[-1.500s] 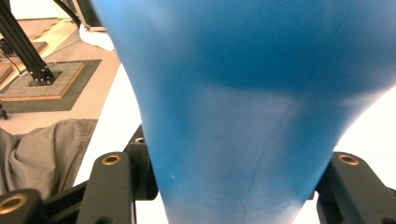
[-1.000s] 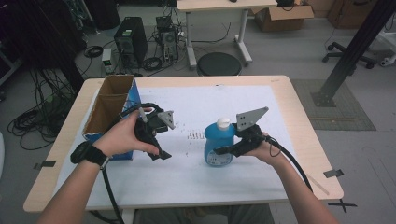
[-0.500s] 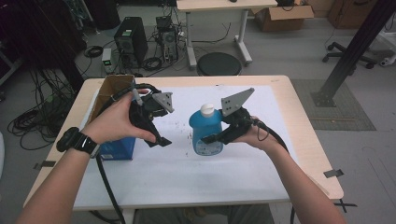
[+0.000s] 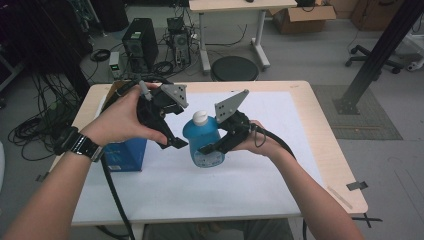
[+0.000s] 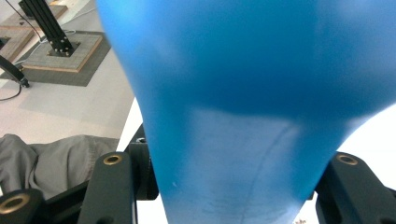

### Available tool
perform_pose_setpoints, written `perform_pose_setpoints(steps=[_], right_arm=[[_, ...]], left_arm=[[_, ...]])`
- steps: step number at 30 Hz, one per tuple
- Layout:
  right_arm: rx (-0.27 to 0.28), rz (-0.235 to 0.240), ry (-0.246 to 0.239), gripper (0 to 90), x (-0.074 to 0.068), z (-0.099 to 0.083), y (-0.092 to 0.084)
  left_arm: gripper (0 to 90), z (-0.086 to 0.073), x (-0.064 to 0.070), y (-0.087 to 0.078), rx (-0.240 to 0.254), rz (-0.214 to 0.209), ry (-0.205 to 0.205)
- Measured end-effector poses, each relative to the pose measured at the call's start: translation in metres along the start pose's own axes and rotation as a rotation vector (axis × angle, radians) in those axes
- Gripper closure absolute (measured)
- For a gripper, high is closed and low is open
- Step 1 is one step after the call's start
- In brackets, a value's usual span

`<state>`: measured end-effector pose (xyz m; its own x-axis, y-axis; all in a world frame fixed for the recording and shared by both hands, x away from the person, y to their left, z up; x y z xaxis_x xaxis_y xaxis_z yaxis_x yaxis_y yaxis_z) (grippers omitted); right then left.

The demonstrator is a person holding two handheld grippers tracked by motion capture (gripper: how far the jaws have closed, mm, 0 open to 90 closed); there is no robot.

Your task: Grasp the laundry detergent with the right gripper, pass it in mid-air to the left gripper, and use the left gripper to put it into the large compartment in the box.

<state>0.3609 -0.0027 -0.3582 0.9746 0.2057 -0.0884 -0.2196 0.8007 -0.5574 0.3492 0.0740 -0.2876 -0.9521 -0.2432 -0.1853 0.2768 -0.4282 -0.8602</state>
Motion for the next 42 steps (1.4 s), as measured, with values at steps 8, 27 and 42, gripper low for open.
perform_pose_setpoints(steps=[8,27,42], right_arm=[[-0.016,0.019,-0.014,43.7,-0.002,0.007,0.011],[-0.038,0.015,-0.01,43.8,-0.003,0.006,0.013],[-0.032,0.012,-0.006,43.8,-0.003,0.004,0.012]], left_arm=[[3.5,0.007,0.002,0.003,-0.028,-0.006,0.008],[6.8,0.02,0.009,0.019,-0.104,-0.031,0.05],[14.7,0.021,0.009,0.024,-0.132,-0.024,0.059]])
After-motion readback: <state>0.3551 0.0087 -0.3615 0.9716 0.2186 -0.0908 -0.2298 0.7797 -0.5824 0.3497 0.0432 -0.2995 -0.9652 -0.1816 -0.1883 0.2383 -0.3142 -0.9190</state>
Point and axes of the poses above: each handheld gripper's, and its own axes: y roughly forward along the jaws, z roughly out of its top, x roughly to its right, the point moved 10 cm from there along y, roughly forward along the jaws, and after that the axes turned 7 degrees about z, right-handed, at the moved point
